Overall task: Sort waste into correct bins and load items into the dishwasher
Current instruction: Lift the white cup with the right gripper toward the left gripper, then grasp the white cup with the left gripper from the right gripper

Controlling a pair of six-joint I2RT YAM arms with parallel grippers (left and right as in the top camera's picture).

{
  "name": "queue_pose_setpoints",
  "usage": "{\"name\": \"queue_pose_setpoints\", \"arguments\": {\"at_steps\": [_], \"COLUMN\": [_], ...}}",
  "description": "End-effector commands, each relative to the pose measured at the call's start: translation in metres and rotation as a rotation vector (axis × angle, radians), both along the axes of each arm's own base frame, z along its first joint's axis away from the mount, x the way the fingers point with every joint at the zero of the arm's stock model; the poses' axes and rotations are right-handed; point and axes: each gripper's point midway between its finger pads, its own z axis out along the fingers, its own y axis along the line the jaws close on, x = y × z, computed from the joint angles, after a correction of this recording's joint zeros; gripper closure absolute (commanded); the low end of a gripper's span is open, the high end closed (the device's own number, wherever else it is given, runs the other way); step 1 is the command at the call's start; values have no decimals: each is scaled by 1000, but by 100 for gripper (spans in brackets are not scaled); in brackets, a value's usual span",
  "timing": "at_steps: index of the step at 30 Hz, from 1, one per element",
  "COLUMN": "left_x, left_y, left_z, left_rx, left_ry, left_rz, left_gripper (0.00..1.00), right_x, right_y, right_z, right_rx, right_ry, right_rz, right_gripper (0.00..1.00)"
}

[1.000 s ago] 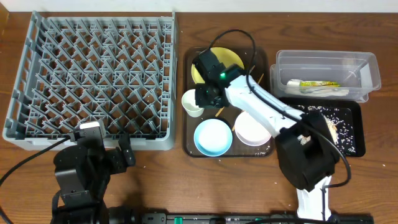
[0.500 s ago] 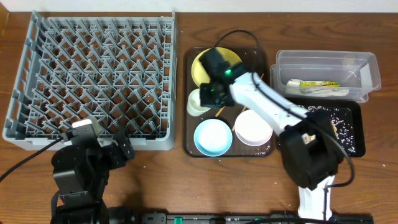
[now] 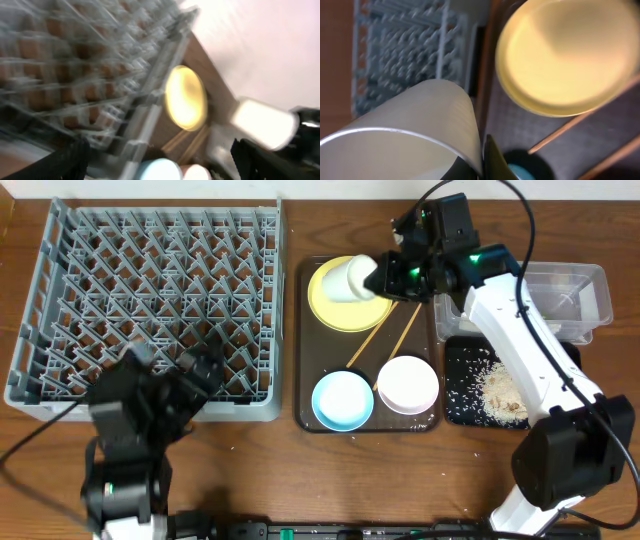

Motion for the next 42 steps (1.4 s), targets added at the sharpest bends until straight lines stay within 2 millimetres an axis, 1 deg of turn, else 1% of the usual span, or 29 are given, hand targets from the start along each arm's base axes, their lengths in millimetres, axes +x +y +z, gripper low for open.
{"name": "queue_pose_setpoints", "arguments": {"at_steps": [1,4,6,9,11,13,16,18,23,28,32,42], "left_x": [1,-1,-7,-11,-13,-12,-10,-9,-4,0,3,4], "left_y": [-42,-58,-73,-83,-87,-90,-97,-99,-99,-99,-99,-99], "left_z": [11,5,8,9,9,14,29,33,20,12,15,16], "left_rx": [-298,-519,-628,-692,-720,-698,-634,-600,-581,-605,-600,-592], "left_ry": [66,211,277,322,337,287,134,68,56,86,62,46], "left_rz": [-148,-146,-225,-290,-325,-402,-571,-644,-685,-688,-705,-712], "left_gripper": [7,7,7,7,7,7,7,7,7,7,7,7], "right_x": [-15,-21,-25,-27,-29,-33,-42,-48,-60,-68,-73,-92], "right_y": [22,33,40,45,48,53,64,71,88,100,110,128], "right_z": [3,7,15,22,22,23,21,19,12,13,10,10], "right_rx": [117,198,276,365,422,491,596,654,710,712,690,687], "right_ry": [22,22,6,10,24,37,74,98,129,119,139,175], "right_rz": [146,224,291,344,379,428,507,554,624,663,664,709], "right_gripper": [99,99,99,99,99,99,99,99,99,99,99,99]}}
